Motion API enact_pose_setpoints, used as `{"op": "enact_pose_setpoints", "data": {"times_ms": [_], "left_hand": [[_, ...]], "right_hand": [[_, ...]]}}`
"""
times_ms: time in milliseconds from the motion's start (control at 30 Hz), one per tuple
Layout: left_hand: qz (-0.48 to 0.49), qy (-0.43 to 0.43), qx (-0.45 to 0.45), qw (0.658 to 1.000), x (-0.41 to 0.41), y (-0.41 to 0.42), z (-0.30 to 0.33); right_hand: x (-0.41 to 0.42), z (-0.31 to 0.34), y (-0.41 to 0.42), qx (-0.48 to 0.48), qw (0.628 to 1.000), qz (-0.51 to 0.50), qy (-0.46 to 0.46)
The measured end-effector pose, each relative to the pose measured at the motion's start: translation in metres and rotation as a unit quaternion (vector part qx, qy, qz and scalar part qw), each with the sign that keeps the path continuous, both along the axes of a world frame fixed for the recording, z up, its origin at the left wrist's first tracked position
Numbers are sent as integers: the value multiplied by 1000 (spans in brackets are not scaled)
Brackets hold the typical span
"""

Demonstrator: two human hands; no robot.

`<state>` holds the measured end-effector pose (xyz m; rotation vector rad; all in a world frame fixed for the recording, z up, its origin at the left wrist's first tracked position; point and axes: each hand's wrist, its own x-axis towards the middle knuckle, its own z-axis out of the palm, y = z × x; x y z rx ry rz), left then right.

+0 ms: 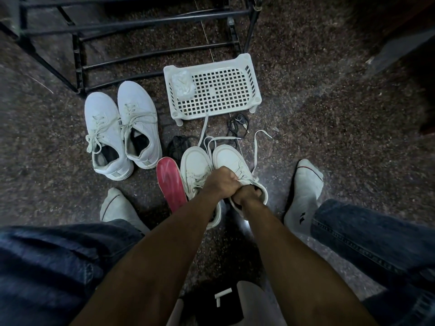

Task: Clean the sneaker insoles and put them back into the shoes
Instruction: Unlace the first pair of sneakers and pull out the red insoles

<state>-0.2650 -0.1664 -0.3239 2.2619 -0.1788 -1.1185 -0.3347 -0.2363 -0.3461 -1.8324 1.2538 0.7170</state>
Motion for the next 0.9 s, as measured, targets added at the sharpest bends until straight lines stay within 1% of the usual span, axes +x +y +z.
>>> {"op": "enact_pose_setpoints", "data": {"times_ms": [67, 100, 133, 200, 333, 400, 533, 600, 700, 800, 900], "left_hand": [[-8, 1, 0, 1000, -1, 1, 0], [-9, 0, -3, 1000, -2, 2, -1], [-7, -3, -7, 1000, -3, 3, 0], [1, -10, -11, 1000, -4, 4, -1], [7, -15, -15, 1000, -3, 1, 1], [13, -4, -20, 1000, -5, -1, 2], [4, -23, -14, 1000, -10, 0, 4], [6, -29, -22, 999, -12, 1, 2], [5, -36, -23, 999, -14, 2, 3], [-1, -45, -25, 999, -13, 0, 5], [-2, -48, -15, 999, -16, -2, 6]], "right_hand": [[-6, 11, 5, -27, 1000, 10, 6], [-11, 11, 7, -55, 998, 24, 2], [-15, 12, 8, -77, 996, 43, -6], [-20, 16, 7, -94, 994, 46, -29], [-13, 21, -12, -41, 994, 97, -19], [-13, 25, -17, -43, 992, 114, -21], [-19, 29, -15, -73, 994, 76, -19], [-19, 30, -16, -58, 995, 75, -21], [-18, 31, -26, 8, 996, 69, -48], [-20, 34, -40, 85, 993, 41, -73], [-27, 38, -50, 69, 990, 45, -113]]}}
